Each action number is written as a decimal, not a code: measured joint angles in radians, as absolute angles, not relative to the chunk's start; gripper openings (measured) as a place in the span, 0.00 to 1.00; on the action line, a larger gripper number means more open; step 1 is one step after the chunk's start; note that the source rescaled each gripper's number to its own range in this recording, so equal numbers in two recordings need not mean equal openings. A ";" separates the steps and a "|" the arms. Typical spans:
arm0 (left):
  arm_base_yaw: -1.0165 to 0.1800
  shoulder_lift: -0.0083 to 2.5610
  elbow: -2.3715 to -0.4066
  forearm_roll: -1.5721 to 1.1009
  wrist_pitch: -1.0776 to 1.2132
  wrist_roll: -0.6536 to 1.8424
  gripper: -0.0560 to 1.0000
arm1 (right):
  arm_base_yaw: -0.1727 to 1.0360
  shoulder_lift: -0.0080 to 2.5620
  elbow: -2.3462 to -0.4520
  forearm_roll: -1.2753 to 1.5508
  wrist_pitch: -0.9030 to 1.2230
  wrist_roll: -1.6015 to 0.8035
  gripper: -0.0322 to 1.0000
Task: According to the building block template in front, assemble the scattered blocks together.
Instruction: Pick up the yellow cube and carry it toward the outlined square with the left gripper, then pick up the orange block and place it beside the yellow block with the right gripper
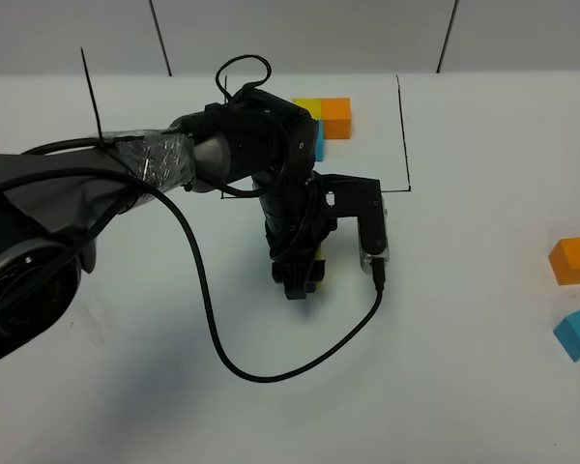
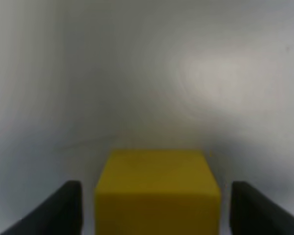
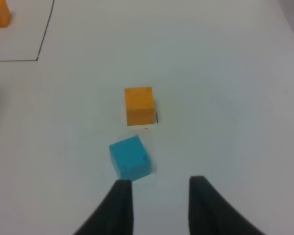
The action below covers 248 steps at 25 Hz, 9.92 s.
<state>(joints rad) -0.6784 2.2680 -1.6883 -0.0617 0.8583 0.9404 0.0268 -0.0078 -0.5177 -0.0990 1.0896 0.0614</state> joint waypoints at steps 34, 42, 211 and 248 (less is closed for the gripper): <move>-0.466 0.642 -1.148 0.307 1.197 0.376 0.85 | 0.027 -0.008 -0.518 -0.099 1.090 0.061 0.03; -0.405 0.264 -1.058 0.259 1.197 0.332 0.81 | 0.027 -0.008 -0.518 -0.099 1.090 0.061 0.03; -0.034 -0.007 -0.506 0.038 1.070 -0.080 0.67 | -0.026 1.853 -0.948 -0.173 0.515 0.024 0.67; -0.034 -0.007 -0.506 0.038 1.070 -0.078 0.67 | 0.559 2.034 -1.455 -0.036 0.844 -0.788 0.25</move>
